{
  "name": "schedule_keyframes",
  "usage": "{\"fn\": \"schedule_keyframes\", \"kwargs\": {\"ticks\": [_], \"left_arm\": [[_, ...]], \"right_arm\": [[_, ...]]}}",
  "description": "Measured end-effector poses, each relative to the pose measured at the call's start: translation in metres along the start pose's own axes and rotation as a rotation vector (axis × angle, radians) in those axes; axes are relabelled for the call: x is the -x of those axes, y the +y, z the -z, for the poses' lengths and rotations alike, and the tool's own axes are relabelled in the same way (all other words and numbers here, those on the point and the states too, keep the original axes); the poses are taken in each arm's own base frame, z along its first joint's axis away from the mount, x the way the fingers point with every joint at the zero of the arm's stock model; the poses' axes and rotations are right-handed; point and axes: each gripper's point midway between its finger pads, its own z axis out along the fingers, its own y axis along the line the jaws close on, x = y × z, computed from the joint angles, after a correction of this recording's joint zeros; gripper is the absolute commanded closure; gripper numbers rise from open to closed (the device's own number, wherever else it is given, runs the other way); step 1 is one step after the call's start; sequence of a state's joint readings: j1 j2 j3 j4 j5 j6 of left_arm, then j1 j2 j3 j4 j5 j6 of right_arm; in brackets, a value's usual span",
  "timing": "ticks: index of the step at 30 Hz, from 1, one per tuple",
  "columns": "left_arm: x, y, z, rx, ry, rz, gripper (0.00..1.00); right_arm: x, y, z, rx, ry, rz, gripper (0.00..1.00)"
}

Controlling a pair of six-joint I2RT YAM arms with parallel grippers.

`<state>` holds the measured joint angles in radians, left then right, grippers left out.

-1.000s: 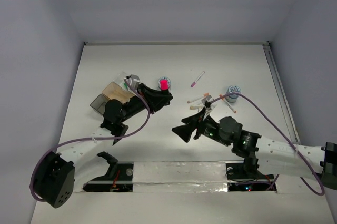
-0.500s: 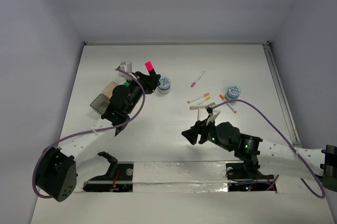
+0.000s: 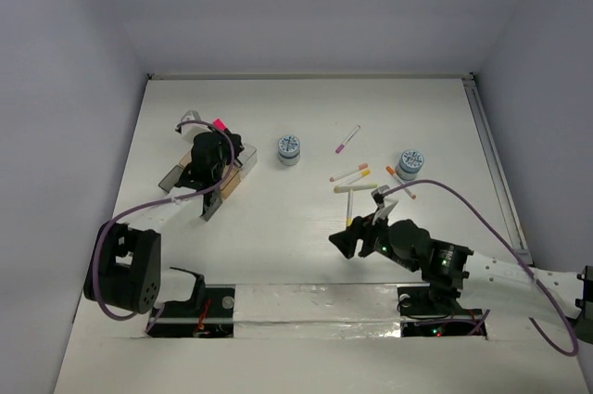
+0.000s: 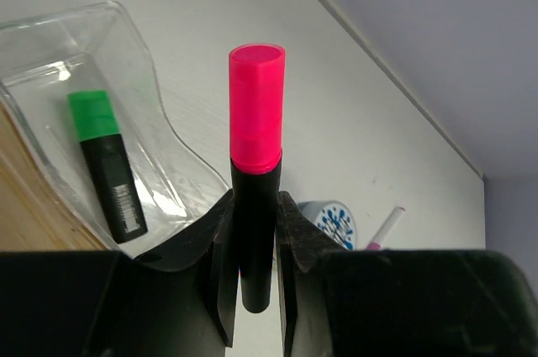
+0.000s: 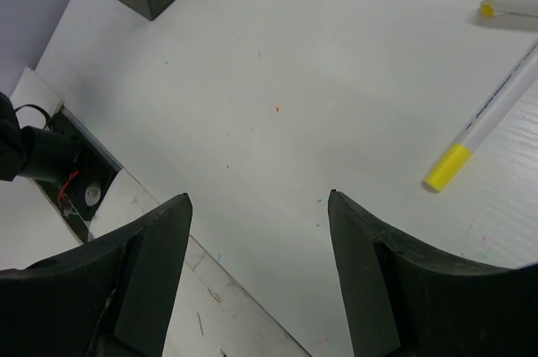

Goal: Sort the stationery into containers
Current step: Place the pen in the storage box.

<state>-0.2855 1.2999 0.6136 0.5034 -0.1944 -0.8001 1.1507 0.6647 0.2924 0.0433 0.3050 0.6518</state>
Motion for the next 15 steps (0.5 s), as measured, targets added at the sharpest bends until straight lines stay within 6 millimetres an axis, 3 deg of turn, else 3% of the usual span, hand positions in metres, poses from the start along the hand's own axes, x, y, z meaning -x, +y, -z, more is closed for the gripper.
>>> {"fn": "schedule_keyframes", "kwargs": {"ticks": [5,11,15], "left_arm": [[-0.004,0.021,-0.011,0.065,0.008,0.025,1.00],[-0.027,0.052,-0.023,0.161,0.069,0.024,1.00],[-0.035,0.064,-0.026,0.201,0.084,0.027,0.92]], "right_arm": [[0.000,-0.001,0.003,-0.001,0.000,0.000,0.27],[-0.002,-0.004,0.004,-0.005,0.003,0.003,0.24],[-0.003,-0.005,0.005,-0.009,0.008,0.011,0.23]]}}
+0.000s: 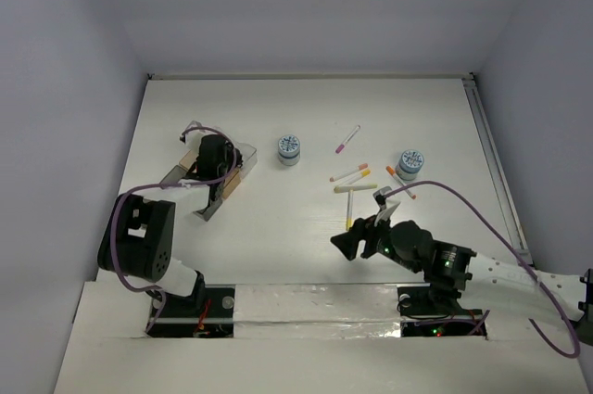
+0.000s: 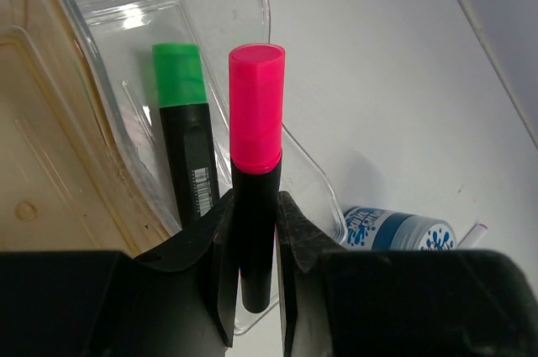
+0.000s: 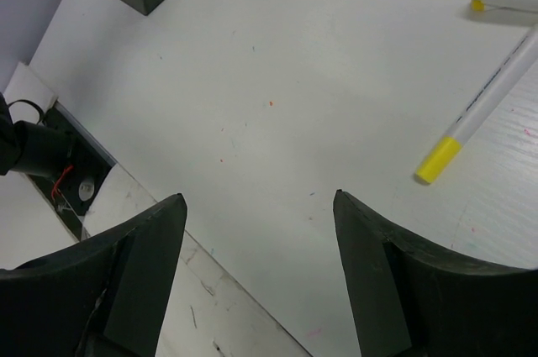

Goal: Sort the stationery into containers
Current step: Place the pen in the storage box.

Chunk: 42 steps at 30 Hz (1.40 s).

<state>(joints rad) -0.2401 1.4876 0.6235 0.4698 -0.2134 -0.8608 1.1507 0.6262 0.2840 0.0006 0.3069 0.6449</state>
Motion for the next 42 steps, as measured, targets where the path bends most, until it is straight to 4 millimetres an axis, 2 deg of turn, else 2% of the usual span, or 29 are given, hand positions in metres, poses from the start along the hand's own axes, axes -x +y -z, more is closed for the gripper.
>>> {"fn": "schedule_keyframes", "kwargs": {"ticks": [5,6,8,10,11,15,17,19,20,22,23,25,26,28,29,31,34,37,38,41,42], "left_arm": [[0.002,0.000,-0.003,0.009,-0.010,0.009,0.81],[0.003,-0.001,-0.004,0.010,-0.013,0.009,0.74],[0.004,-0.001,-0.004,0.011,-0.018,0.010,0.68],[0.006,-0.001,-0.005,0.011,-0.027,0.013,0.55],[0.006,-0.002,-0.005,0.010,-0.029,0.011,0.55],[0.008,-0.002,-0.004,0.011,-0.038,0.005,0.41],[0.013,-0.005,-0.001,-0.001,-0.048,0.000,0.38],[0.023,-0.015,0.006,-0.033,-0.072,0.000,0.36],[0.029,-0.023,0.012,-0.059,-0.087,0.001,0.35],[0.043,-0.042,0.028,-0.128,-0.125,-0.001,0.34],[0.050,-0.053,0.038,-0.170,-0.145,-0.003,0.34],[0.060,-0.079,0.065,-0.274,-0.180,-0.013,0.33],[0.063,-0.092,0.078,-0.326,-0.190,-0.020,0.33],[0.066,-0.114,0.109,-0.428,-0.204,-0.034,0.33],[0.068,-0.124,0.125,-0.478,-0.208,-0.041,0.33],[0.070,-0.138,0.156,-0.565,-0.212,-0.058,0.32],[0.078,-0.137,0.191,-0.616,-0.226,-0.090,0.31],[0.089,-0.128,0.221,-0.625,-0.246,-0.134,0.27],[0.092,-0.126,0.230,-0.629,-0.251,-0.151,0.26],[0.100,-0.124,0.256,-0.649,-0.262,-0.219,0.25],[0.102,-0.123,0.265,-0.661,-0.267,-0.241,0.25]], "right_arm": [[0.002,0.001,0.001,0.006,-0.008,-0.001,0.19],[0.002,0.001,0.001,0.005,-0.008,-0.001,0.18],[0.002,0.000,0.001,0.003,-0.007,0.001,0.17],[0.002,0.000,0.001,0.000,-0.008,0.003,0.17],[0.002,-0.001,0.001,-0.002,-0.009,0.004,0.16],[0.001,-0.004,0.000,-0.017,-0.006,0.014,0.16],[-0.001,-0.007,-0.001,-0.031,-0.002,0.024,0.18],[-0.002,-0.011,-0.003,-0.049,0.002,0.039,0.24],[-0.003,-0.012,-0.004,-0.056,0.004,0.045,0.36],[-0.003,-0.015,-0.008,-0.075,0.003,0.065,0.51],[-0.001,-0.016,-0.011,-0.088,0.004,0.073,0.67],[0.003,-0.016,-0.017,-0.110,0.005,0.086,0.76],[0.006,-0.014,-0.021,-0.118,0.005,0.091,0.85],[0.012,-0.012,-0.032,-0.140,0.007,0.099,0.87],[0.018,-0.012,-0.039,-0.152,0.007,0.098,0.95],[0.027,-0.012,-0.051,-0.172,0.009,0.095,0.97],[0.041,-0.014,-0.072,-0.197,0.021,0.081,0.91],[0.053,-0.017,-0.095,-0.221,0.033,0.072,0.68],[0.057,-0.017,-0.102,-0.225,0.036,0.074,0.50],[0.070,-0.019,-0.129,-0.241,0.049,0.080,0.23],[0.074,-0.020,-0.139,-0.247,0.053,0.085,0.19]]}}
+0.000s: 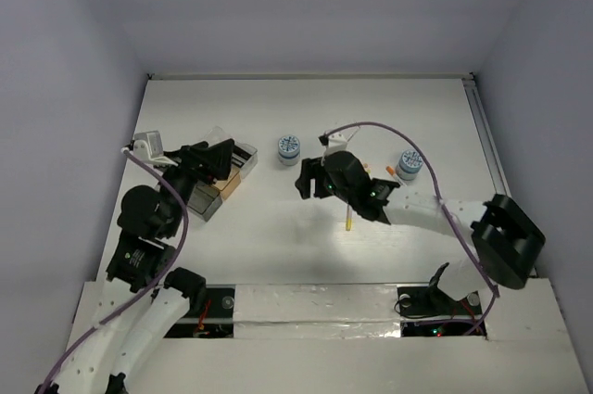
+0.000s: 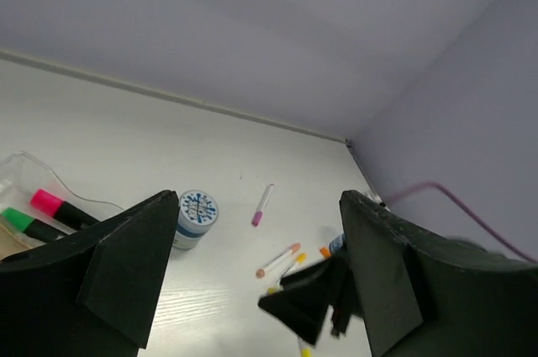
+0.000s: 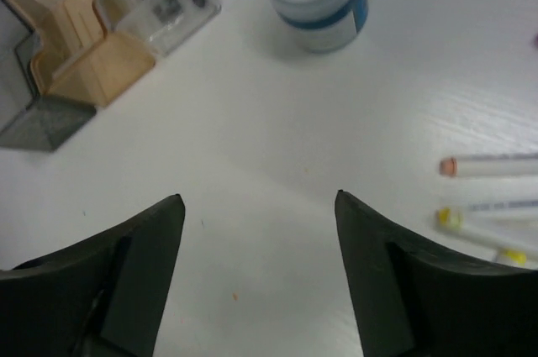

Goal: Sort the stationery into containers
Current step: Place the pen in the storage box, then pick up the stationery from the center of the board.

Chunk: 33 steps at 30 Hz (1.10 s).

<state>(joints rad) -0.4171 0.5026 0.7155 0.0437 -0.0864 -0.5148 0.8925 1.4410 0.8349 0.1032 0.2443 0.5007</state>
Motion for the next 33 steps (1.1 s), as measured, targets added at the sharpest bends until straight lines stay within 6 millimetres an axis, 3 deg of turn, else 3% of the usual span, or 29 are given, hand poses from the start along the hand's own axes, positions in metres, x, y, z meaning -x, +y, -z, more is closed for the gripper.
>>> {"fn": "schedule_keyframes", "kwargs": {"ticks": [3,9,12,17,24,31,33], "left_arm": [[0.003,-0.004,0.014,-0.026,0.021,-0.068,0.24],[-0.020,0.021,0.036,0.027,0.101,-0.178,0.20],[-0.026,0.028,0.048,0.027,0.102,-0.202,0.18],[-0.023,0.023,0.056,-0.016,0.080,-0.227,0.15],[-0.028,0.017,0.057,-0.070,0.104,-0.259,0.12],[-0.026,0.011,0.060,-0.106,0.096,-0.270,0.11],[-0.026,0.010,0.060,-0.110,0.096,-0.272,0.10]], "right_arm": [[0.021,0.004,-0.031,-0.012,-0.001,0.019,0.11],[0.048,0.003,-0.088,-0.054,0.016,0.065,0.09],[0.048,-0.003,-0.111,-0.090,0.053,0.092,0.09],[0.041,-0.014,-0.142,-0.147,0.114,0.130,0.14],[0.030,-0.030,-0.161,-0.225,0.158,0.164,0.16],[0.039,-0.032,-0.166,-0.257,0.138,0.178,0.16],[0.043,-0.031,-0.167,-0.259,0.127,0.180,0.27]]}}
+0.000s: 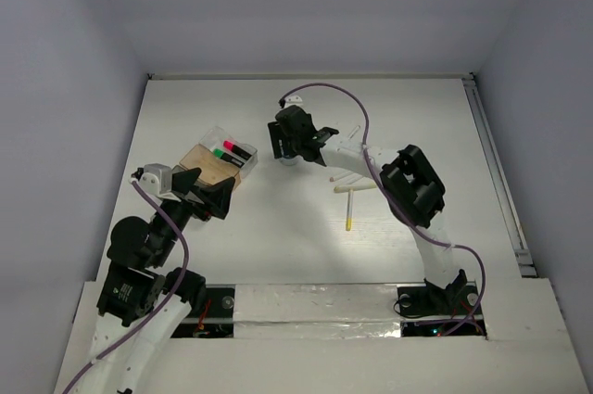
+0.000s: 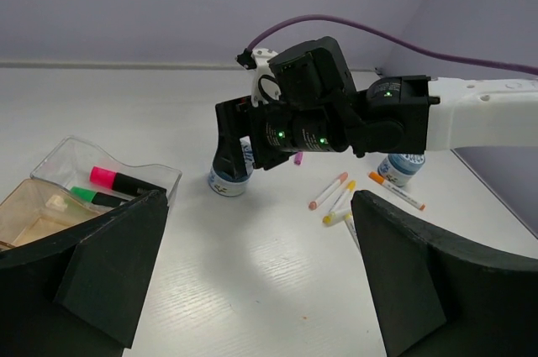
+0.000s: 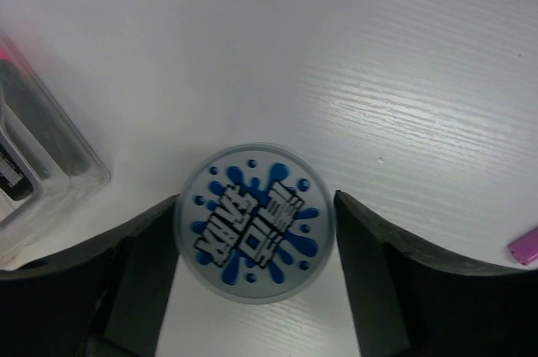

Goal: Sort the stationery into containers
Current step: Pick up the stationery from the center of the board, then place the stationery in the storage box.

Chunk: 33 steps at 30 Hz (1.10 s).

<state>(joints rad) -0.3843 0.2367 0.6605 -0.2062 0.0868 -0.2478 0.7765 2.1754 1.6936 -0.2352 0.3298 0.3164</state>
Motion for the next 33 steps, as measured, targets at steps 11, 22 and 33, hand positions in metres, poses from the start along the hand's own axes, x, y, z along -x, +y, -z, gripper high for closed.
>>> {"fn": "schedule_keyframes", "kwargs": {"ticks": [11,22,33], "left_arm": [[-0.001,-0.001,0.000,-0.007,0.003,-0.004,0.05],[0.005,0.007,0.003,0.037,-0.027,-0.005,0.03],[0.010,0.021,0.006,0.113,-0.057,-0.005,0.03]], "right_arm": [[0.006,-0.008,0.008,-0.021,-0.040,0.054,0.66],[0.074,0.108,0.081,0.362,-0.255,0.109,0.70],[0.076,0.223,0.086,0.687,-0.298,0.147,0.70]]}}
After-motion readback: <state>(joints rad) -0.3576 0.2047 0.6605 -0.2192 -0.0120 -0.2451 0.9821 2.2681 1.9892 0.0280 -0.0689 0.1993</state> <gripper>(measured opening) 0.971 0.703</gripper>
